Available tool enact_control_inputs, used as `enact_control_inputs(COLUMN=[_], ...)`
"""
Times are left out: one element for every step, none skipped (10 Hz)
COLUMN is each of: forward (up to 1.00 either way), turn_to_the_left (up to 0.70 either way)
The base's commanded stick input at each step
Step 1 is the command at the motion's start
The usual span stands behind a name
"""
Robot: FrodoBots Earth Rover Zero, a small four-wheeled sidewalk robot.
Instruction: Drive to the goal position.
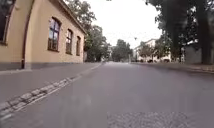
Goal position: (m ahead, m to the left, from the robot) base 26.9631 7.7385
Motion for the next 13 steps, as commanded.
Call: enact_control_inputs(forward=[0.7, 0.7, 0.7, 0.7, 0.7, 0.7, 0.7, 0.7, 0.7, 0.7, 0.7, 0.7, 0.7], turn_to_the_left=[0.04, 0.04, 0.04, 0.04, 0.04, 0.15, 0.3, 0.25, 0.04, 0.04, 0.04, 0.04, 0.04])
